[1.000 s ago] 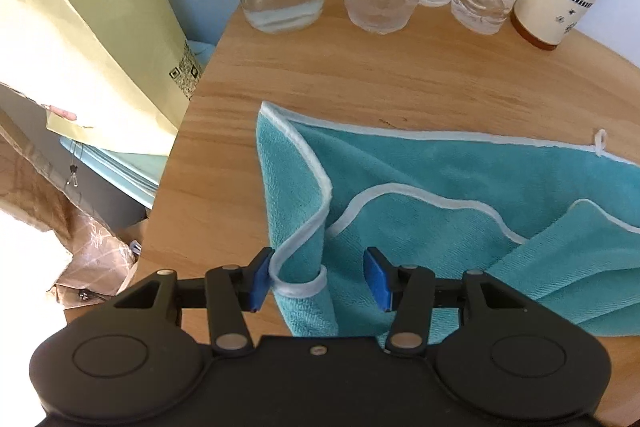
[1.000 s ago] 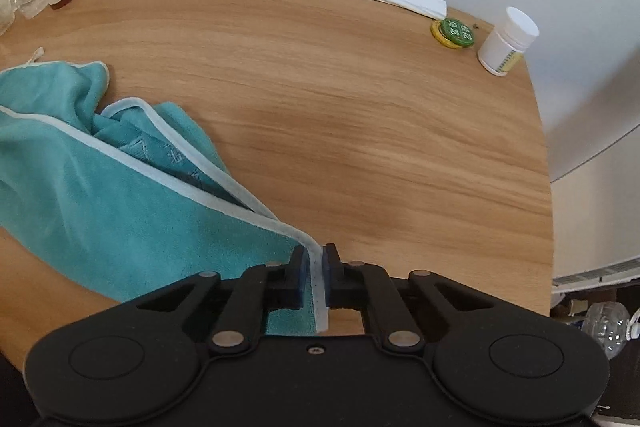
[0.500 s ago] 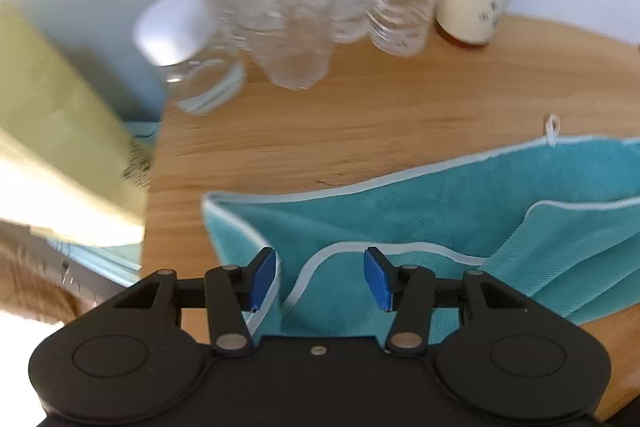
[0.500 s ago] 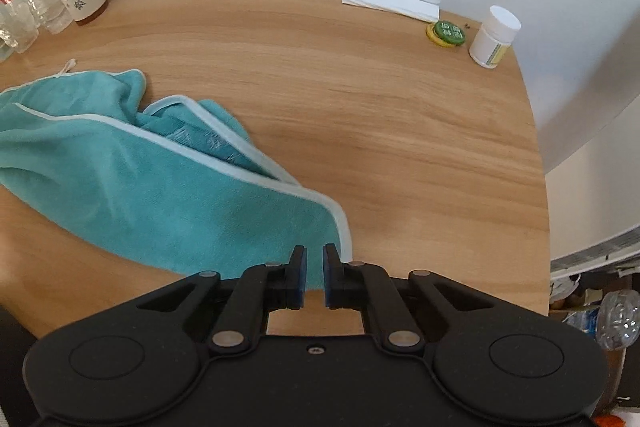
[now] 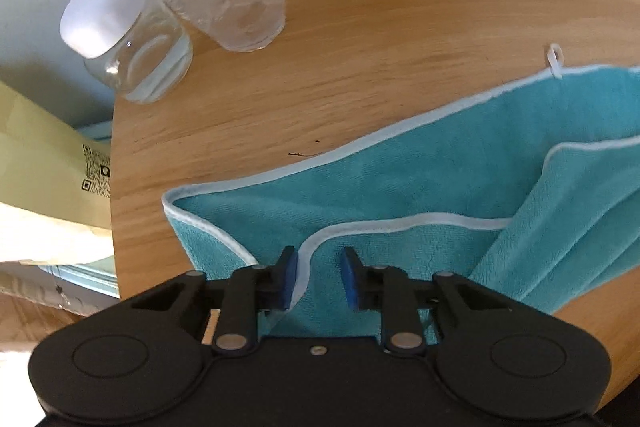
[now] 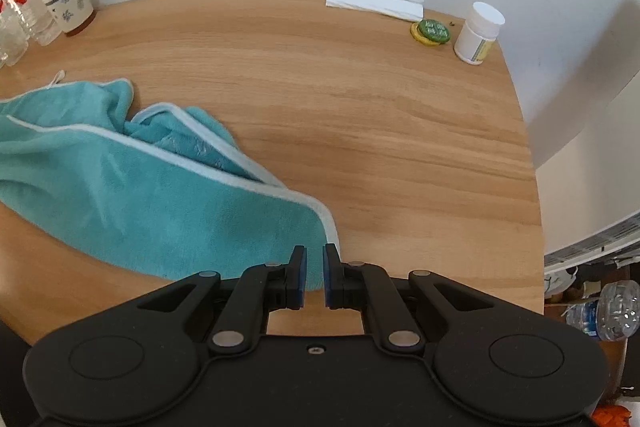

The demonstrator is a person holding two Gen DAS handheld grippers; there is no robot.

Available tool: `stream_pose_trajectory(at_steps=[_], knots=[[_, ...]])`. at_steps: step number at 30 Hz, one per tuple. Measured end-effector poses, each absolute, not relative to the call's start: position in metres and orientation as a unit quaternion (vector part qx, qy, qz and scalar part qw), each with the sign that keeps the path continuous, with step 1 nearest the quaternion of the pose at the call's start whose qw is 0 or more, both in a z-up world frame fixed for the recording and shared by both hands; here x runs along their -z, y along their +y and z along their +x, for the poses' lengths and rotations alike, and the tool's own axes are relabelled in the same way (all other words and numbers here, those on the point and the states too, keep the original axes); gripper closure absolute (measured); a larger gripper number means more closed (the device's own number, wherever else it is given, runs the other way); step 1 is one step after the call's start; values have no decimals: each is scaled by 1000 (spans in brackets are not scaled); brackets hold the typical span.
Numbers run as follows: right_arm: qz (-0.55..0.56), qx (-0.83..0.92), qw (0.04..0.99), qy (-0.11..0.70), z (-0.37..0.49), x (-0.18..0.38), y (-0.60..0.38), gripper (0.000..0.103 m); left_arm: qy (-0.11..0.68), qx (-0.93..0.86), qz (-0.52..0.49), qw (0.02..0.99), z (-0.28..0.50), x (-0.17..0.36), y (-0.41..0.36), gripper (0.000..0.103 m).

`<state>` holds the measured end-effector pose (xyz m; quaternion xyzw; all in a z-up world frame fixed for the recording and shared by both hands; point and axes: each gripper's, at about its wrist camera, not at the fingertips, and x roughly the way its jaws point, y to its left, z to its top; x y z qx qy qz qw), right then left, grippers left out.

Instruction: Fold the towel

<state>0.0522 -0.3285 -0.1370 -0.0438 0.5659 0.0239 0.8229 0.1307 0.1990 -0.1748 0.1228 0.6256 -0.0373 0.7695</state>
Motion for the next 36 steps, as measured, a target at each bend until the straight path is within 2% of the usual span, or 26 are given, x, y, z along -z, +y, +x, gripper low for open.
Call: stream_pose_trajectory(at_steps=[4, 7, 11, 12, 14, 15, 16, 19, 24, 28, 36], knots=[[-59, -22, 829, 556, 58, 135, -330, 89, 613, 43, 135, 777, 128, 166, 198, 97], [-54, -18, 830, 555, 62, 135, -335, 80, 608, 47, 137, 781, 128, 163, 199, 98], [-42, -15, 833, 551, 64, 136, -339, 78, 604, 43, 116, 787, 129, 156, 206, 99], [-39, -17, 833, 551, 64, 136, -339, 74, 608, 46, 109, 785, 128, 154, 207, 98], [-32, -22, 832, 553, 64, 138, -340, 64, 605, 34, 122, 786, 127, 154, 206, 97], [-32, -26, 832, 553, 64, 138, -339, 58, 607, 26, 128, 784, 127, 155, 206, 92], [-32, -31, 832, 553, 63, 138, -338, 55, 613, 29, 122, 780, 128, 157, 208, 87], [-33, -40, 833, 551, 62, 137, -337, 50, 622, 38, 107, 775, 130, 160, 211, 80], [-50, -48, 823, 564, 64, 142, -335, 49, 636, 46, 120, 761, 131, 172, 208, 80], [-61, -50, 820, 566, 65, 146, -338, 49, 634, 41, 105, 765, 135, 172, 208, 93], [-49, -68, 821, 565, 68, 149, -342, 49, 620, 40, 98, 777, 142, 160, 206, 94]])
